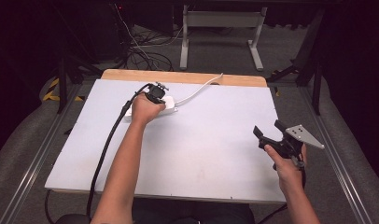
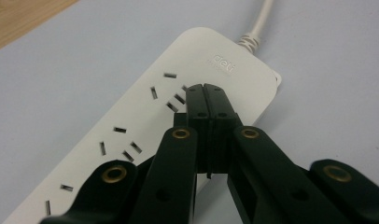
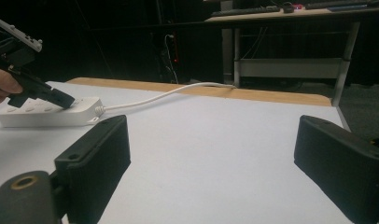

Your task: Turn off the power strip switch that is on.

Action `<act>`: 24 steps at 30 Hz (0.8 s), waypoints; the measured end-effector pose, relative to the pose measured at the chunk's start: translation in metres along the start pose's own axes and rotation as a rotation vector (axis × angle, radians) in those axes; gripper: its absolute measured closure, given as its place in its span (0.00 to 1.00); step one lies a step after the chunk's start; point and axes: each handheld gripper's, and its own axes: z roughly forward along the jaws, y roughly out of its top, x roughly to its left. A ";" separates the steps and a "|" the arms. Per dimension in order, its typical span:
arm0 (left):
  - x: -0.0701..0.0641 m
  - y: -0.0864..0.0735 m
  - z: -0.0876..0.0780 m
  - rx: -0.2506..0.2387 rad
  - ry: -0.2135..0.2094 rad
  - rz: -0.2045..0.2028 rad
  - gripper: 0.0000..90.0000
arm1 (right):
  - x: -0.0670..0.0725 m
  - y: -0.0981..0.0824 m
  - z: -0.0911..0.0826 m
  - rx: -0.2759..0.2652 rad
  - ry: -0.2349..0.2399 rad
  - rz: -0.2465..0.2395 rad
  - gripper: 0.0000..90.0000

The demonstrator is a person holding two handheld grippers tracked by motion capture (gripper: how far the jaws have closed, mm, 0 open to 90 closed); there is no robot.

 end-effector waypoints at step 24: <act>-0.001 0.001 0.001 0.011 -0.010 -0.052 1.00 | 0.003 0.000 0.000 0.003 0.007 -0.009 0.13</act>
